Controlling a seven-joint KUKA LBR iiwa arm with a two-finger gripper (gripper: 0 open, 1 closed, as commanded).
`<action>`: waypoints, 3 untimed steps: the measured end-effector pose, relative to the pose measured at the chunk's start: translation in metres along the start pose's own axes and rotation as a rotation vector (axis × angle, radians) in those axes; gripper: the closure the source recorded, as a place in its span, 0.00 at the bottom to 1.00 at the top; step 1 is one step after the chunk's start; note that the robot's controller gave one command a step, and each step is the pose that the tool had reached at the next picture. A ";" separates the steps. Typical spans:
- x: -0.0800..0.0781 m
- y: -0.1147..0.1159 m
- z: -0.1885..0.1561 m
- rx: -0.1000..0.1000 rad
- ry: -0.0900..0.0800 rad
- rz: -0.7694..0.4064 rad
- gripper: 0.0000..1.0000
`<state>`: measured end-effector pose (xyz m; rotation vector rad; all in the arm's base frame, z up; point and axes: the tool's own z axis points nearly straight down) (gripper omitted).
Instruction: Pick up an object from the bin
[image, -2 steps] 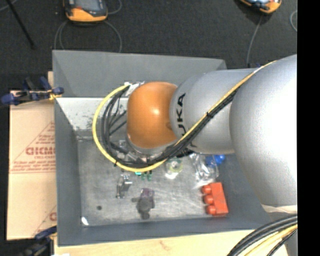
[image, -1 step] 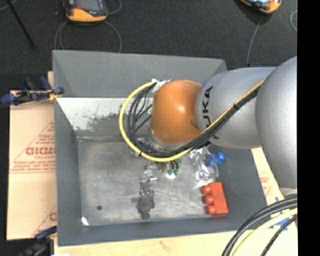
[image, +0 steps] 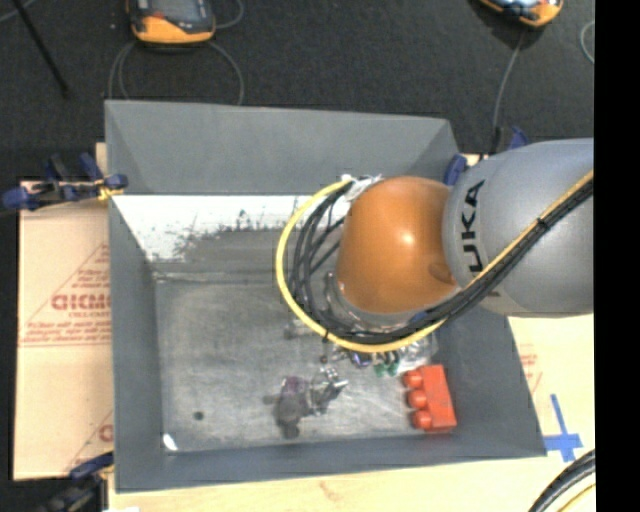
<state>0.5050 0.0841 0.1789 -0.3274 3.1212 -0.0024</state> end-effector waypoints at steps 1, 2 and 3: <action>0.015 -0.008 0.108 -0.004 -0.012 -0.104 0.00; 0.014 -0.008 0.104 -0.003 -0.012 -0.100 1.00; 0.007 -0.027 -0.026 0.001 -0.008 -0.240 1.00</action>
Offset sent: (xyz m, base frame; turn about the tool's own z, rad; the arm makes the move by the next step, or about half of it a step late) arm -0.0163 -0.0116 -0.1089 -0.1051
